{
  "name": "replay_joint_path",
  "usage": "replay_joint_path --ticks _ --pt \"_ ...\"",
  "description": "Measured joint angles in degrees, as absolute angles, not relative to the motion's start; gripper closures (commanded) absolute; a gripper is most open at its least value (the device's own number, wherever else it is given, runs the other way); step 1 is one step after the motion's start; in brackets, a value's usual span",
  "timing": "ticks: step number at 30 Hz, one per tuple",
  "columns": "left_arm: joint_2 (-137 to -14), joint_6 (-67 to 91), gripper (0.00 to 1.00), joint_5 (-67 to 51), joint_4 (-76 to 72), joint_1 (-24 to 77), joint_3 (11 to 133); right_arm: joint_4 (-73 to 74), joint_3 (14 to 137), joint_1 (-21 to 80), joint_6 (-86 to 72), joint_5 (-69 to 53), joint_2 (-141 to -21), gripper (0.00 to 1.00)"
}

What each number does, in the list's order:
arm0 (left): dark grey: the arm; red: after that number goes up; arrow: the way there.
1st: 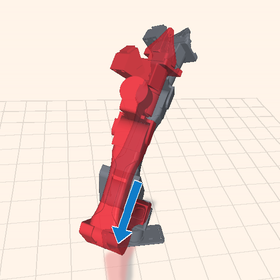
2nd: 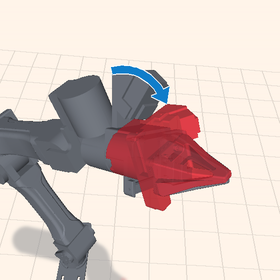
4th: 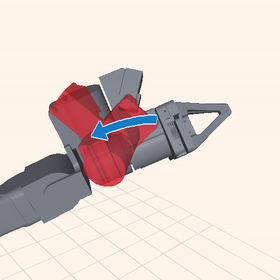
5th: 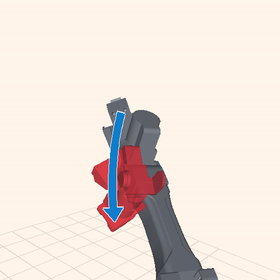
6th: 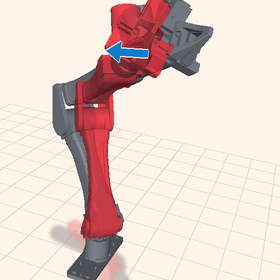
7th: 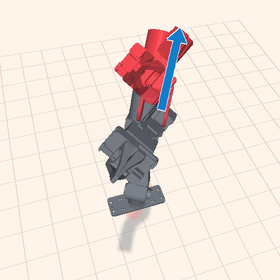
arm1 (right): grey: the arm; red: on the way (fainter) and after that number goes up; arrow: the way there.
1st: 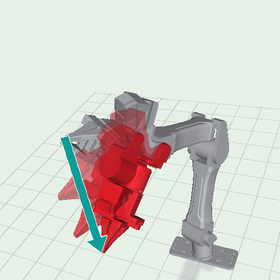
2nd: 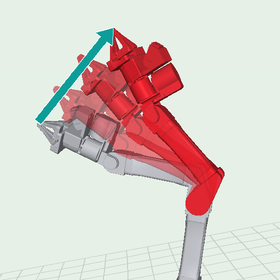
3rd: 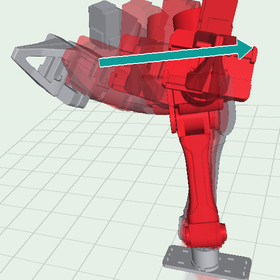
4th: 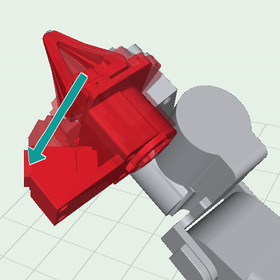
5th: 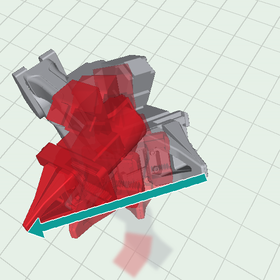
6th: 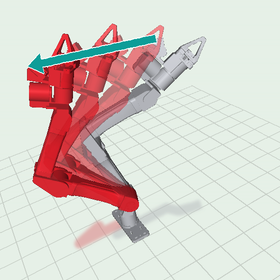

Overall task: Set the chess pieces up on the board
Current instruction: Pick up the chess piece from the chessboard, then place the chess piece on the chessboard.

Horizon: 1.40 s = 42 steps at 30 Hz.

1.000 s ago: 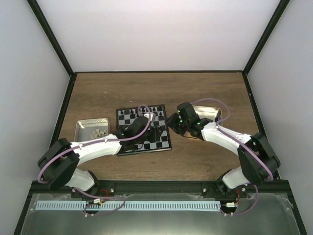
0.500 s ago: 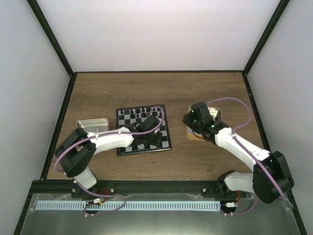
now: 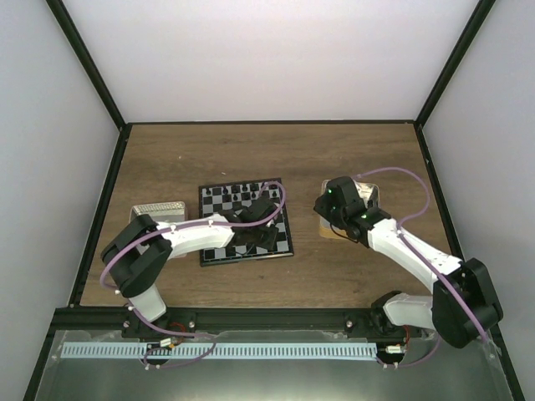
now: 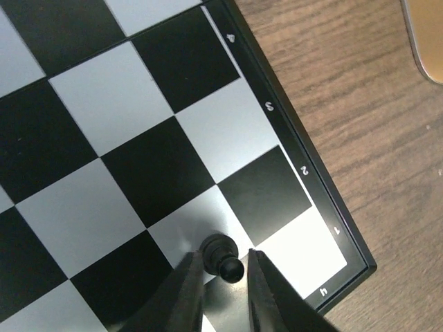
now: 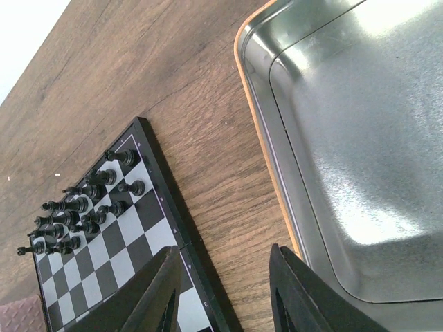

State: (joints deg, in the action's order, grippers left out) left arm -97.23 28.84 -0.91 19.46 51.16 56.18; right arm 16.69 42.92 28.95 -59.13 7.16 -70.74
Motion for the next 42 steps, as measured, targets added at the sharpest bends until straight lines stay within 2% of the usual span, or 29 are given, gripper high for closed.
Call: replay_joint_path --ticks 2,6,16,23,30,42 --pt "-97.3 28.4 0.90 -0.4 19.8 51.2 56.4 16.7 42.9 28.9 -59.1 7.3 -70.5 0.64" --pt "-97.3 28.1 0.96 1.0 20.3 51.2 57.1 16.7 42.9 28.9 -59.1 7.7 -70.1 0.63" --pt "-94.3 28.5 0.96 10.9 23.6 50.0 57.1 16.7 42.9 28.7 -59.1 8.6 -69.1 0.63" --pt "-91.2 30.0 0.96 15.1 25.1 41.4 57.0 16.7 42.9 28.7 -59.1 8.7 -68.9 0.63" --pt "-91.6 31.2 0.96 15.0 26.0 31.1 55.6 16.6 42.2 28.7 -58.9 8.6 -68.7 0.63" --pt "-99.1 30.2 0.95 13.2 25.9 24.6 59.7 16.8 41.3 28.6 -58.5 8.7 -68.6 0.63"
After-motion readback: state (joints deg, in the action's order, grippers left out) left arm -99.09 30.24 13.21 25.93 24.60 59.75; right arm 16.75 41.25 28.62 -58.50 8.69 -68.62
